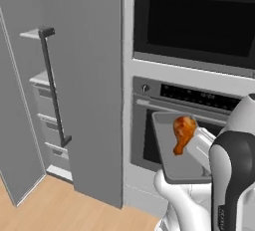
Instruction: Take the meat container that has the chicken drumstick and place it on the second highest rack of the freezer. Then take the vegetable container that has the carrot and mushroom and place it on the highest rack of the freezer.
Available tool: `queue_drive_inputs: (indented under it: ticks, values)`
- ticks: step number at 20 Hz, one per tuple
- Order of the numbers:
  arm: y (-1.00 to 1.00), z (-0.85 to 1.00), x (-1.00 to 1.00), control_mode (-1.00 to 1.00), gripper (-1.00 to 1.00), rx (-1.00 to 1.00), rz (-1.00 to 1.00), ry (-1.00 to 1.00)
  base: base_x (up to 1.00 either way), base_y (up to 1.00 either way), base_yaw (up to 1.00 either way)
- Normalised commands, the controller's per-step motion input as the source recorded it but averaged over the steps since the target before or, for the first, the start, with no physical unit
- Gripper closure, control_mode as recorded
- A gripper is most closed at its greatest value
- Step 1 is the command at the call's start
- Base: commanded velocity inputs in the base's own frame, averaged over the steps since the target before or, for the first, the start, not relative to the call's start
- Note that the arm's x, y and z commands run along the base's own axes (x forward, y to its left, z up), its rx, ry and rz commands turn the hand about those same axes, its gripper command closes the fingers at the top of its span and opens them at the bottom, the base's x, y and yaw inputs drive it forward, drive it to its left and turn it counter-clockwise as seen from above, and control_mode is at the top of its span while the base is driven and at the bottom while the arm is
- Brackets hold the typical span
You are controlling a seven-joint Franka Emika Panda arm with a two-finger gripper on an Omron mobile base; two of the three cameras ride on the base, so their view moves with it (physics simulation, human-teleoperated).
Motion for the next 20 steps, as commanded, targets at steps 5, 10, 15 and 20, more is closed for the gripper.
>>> queue_drive_inputs:
  ticks: [5, 10, 15, 20]
  values:
    - [0.0, 0.0, 0.0, 1.0, 1.0, 0.0, 0.0, 0.0, 0.64, 1.0, 0.02]
    - [0.0, 0.0, 0.0, 1.0, 1.0, 0.0, 0.0, 0.0, 0.47, 1.0, -0.13]
    - [0.0, 0.0, 0.0, 1.0, 1.0, 0.0, 0.0, 0.0, 0.39, 1.0, -0.17]
    - [0.0, 0.0, 0.0, 1.0, 1.0, 0.0, 0.0, 0.0, 0.01, 1.0, -0.29]
